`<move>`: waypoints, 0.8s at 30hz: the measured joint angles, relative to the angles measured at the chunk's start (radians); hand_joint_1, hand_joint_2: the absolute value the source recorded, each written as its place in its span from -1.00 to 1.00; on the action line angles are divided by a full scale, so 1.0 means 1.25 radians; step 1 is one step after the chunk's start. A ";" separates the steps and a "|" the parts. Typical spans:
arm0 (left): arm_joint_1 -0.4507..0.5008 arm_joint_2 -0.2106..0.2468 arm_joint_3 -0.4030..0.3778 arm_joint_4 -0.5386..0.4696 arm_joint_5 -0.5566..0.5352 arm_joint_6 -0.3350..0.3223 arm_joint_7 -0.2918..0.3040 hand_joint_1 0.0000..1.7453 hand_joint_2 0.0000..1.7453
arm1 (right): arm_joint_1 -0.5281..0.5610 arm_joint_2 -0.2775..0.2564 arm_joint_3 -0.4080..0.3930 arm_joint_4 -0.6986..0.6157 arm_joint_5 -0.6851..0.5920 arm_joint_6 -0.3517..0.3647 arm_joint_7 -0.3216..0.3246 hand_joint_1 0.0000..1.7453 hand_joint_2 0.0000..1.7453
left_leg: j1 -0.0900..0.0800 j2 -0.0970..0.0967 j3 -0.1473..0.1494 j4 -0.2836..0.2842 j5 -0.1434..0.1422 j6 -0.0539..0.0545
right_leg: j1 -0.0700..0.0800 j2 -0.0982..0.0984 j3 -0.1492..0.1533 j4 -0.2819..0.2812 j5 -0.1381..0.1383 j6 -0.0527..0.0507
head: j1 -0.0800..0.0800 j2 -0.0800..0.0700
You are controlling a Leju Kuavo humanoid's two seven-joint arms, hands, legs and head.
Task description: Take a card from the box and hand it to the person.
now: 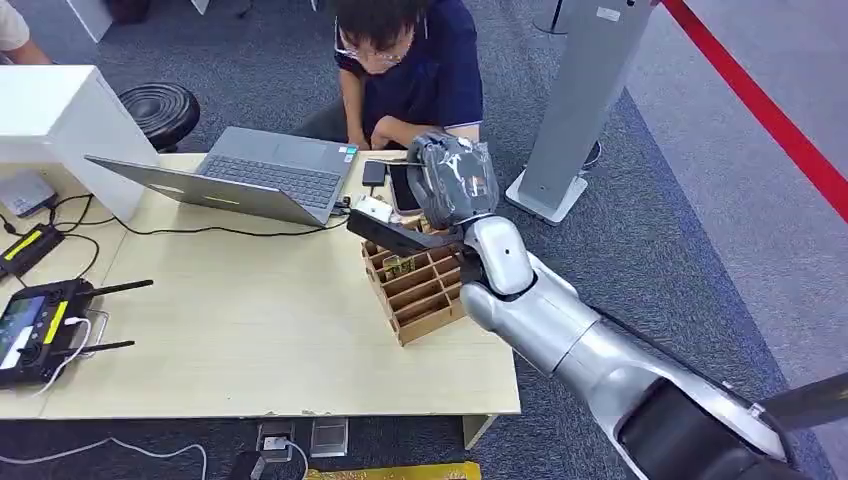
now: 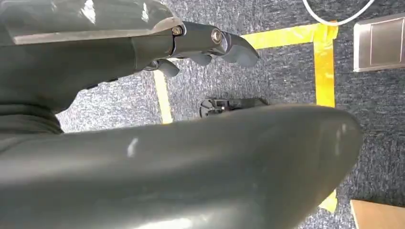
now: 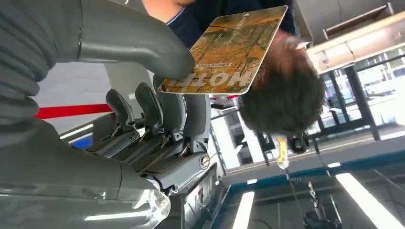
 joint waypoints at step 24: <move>0.001 0.000 -0.011 0.000 0.008 0.000 -0.003 -1.00 -1.00 | -0.005 0.024 -0.008 0.061 -0.006 0.001 -0.002 0.60 1.00 | 0.000 0.000 0.000 0.000 0.000 0.000 | 0.000 0.000 0.000 0.000 0.000 0.000 | -0.001 0.000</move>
